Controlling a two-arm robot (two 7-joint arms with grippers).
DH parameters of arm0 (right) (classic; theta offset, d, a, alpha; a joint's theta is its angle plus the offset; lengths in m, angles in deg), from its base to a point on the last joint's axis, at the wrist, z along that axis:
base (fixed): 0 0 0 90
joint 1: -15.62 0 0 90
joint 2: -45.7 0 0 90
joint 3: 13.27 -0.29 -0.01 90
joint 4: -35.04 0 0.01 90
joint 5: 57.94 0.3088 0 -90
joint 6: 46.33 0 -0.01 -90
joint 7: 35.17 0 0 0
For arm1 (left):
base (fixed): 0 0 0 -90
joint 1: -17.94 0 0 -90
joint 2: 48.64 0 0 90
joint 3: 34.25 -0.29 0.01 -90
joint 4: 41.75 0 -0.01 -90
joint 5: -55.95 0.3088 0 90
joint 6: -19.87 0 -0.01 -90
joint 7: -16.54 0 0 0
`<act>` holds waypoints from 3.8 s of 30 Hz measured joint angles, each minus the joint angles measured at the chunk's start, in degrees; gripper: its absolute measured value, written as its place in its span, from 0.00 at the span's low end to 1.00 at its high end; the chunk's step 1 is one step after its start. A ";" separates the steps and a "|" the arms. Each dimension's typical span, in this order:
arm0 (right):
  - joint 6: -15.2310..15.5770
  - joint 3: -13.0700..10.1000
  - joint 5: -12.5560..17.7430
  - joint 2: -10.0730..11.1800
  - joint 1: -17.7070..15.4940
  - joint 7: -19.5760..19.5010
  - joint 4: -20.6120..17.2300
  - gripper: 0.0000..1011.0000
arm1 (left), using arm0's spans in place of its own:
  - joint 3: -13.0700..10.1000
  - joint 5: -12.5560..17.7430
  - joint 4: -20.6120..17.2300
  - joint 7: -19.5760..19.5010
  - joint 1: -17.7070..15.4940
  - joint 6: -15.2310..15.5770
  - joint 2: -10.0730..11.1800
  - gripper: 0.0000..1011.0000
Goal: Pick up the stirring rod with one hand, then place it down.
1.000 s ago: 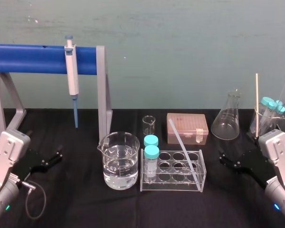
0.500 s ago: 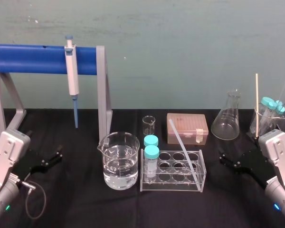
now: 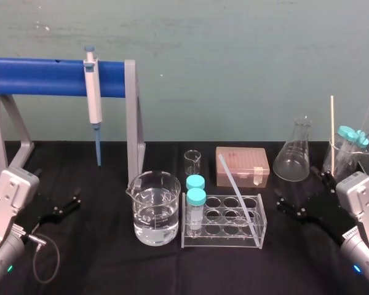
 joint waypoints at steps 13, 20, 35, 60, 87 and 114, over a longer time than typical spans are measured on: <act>-5.23 0.29 0.22 -1.37 1.36 6.93 0.40 0.99 | 0.00 0.00 0.00 0.00 0.00 0.00 0.00 0.99; -7.00 0.75 1.19 -3.10 3.48 11.54 2.34 0.99 | 0.00 0.00 0.00 0.00 0.00 0.00 0.00 0.99; -7.80 0.52 4.25 -7.26 8.11 18.99 8.67 0.99 | 0.00 0.00 0.00 0.00 0.00 0.00 0.00 0.99; -3.51 -1.17 11.79 -12.82 14.69 32.91 19.85 0.99 | 0.00 0.00 0.00 0.00 0.00 0.00 0.00 0.99; -0.28 -1.20 11.66 -14.11 16.66 36.71 23.27 0.99 | 0.00 0.00 0.00 0.00 0.00 0.00 0.00 0.99; -0.33 -1.20 11.68 -14.10 16.62 36.67 23.22 0.42 | 0.00 0.00 0.00 0.00 0.00 0.00 0.00 0.99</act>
